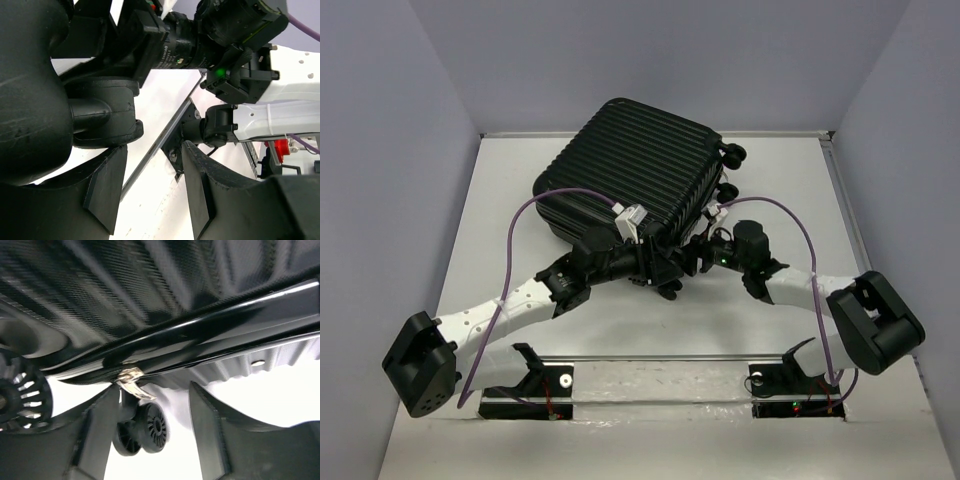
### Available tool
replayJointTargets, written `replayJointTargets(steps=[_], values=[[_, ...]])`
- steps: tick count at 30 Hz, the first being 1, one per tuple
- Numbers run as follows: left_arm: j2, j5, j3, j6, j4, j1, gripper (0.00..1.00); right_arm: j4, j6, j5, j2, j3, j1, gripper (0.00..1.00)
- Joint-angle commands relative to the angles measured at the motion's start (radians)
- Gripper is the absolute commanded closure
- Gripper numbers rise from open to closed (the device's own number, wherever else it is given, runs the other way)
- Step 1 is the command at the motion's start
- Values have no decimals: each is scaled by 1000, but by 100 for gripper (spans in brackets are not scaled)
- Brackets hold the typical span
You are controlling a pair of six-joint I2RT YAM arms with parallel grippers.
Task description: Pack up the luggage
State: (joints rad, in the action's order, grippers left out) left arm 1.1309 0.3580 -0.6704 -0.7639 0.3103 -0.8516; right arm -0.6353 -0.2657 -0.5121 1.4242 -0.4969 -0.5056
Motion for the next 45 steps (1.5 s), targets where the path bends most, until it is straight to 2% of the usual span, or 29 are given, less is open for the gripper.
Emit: replayJointTargets(steps=[1, 6, 8, 14, 21, 28, 31, 32, 34, 37, 45], values=[[-3, -21, -35, 11, 19, -3, 41, 40, 22, 35, -102, -34, -19, 35], [7, -17, -40, 15, 19, -3, 41, 132, 48, 81, -128, -37, -19, 36], [9, -17, -40, 15, 21, -3, 41, 103, 46, 72, -120, -34, -19, 36], [14, -16, -46, 17, 18, -3, 41, 56, 51, 33, -24, -89, -19, 47], [15, -27, -41, 26, 7, -3, 41, -82, -1, 1, -2, -66, -19, 49], [17, -34, -44, 28, 7, -3, 41, -135, -26, 7, 4, -49, -28, 54], [12, -44, -43, 29, 4, -3, 42, -106, -15, 21, -28, -43, -37, 52], [9, -47, -43, 29, 1, -3, 42, -99, -10, 27, -37, -42, -37, 46], [7, -48, -41, 29, 0, -3, 42, -66, 5, 35, -57, -45, -37, 41], [9, -48, -40, 29, 1, -3, 42, -50, 16, 35, -56, -55, -37, 40], [6, -54, -38, 29, 3, -3, 42, -116, -17, -31, 19, -83, -37, 58]])
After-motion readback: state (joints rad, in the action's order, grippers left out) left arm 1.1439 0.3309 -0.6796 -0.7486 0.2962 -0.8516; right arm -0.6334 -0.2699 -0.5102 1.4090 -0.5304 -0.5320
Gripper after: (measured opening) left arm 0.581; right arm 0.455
